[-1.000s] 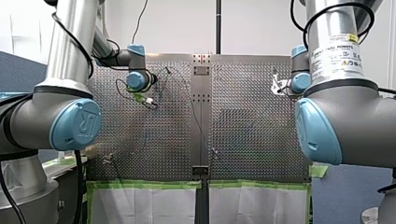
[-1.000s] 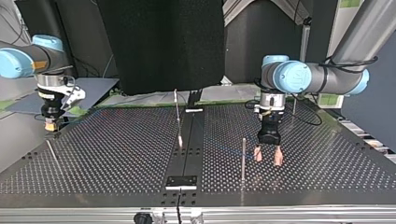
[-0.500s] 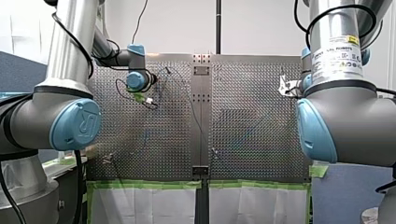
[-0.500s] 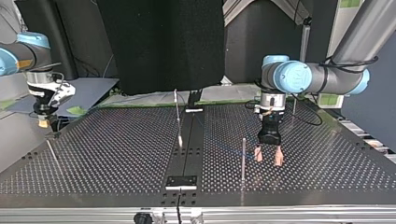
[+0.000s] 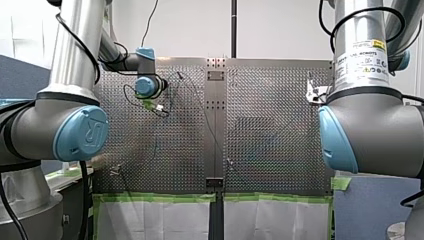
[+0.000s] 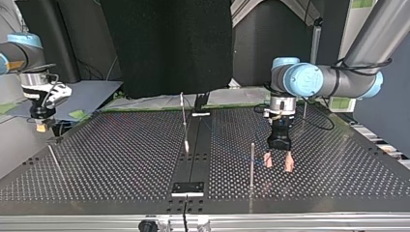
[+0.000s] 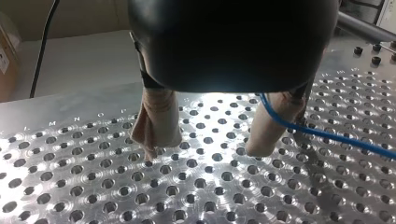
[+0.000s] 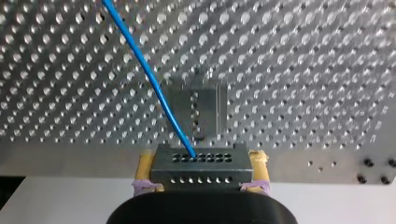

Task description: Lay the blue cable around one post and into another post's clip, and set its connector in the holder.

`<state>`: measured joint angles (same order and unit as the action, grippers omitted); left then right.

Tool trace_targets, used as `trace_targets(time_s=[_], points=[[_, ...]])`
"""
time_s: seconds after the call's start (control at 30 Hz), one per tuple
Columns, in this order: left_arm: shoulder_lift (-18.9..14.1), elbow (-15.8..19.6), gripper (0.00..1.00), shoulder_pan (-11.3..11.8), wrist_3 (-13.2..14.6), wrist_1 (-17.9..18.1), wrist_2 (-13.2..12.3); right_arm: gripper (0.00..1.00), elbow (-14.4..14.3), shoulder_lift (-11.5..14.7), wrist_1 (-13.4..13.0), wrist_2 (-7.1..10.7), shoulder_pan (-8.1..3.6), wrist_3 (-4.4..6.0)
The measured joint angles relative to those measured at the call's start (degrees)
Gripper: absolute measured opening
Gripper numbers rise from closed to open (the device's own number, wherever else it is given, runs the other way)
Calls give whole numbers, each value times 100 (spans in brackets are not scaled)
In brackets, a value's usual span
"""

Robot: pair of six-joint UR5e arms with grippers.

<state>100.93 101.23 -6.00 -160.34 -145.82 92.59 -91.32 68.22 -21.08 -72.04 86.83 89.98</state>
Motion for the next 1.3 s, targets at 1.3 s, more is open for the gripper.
trace_targets(time_s=[1.3], points=[[8, 0, 100, 13, 45, -7, 0, 7, 247, -321, -424, 649, -158, 229]])
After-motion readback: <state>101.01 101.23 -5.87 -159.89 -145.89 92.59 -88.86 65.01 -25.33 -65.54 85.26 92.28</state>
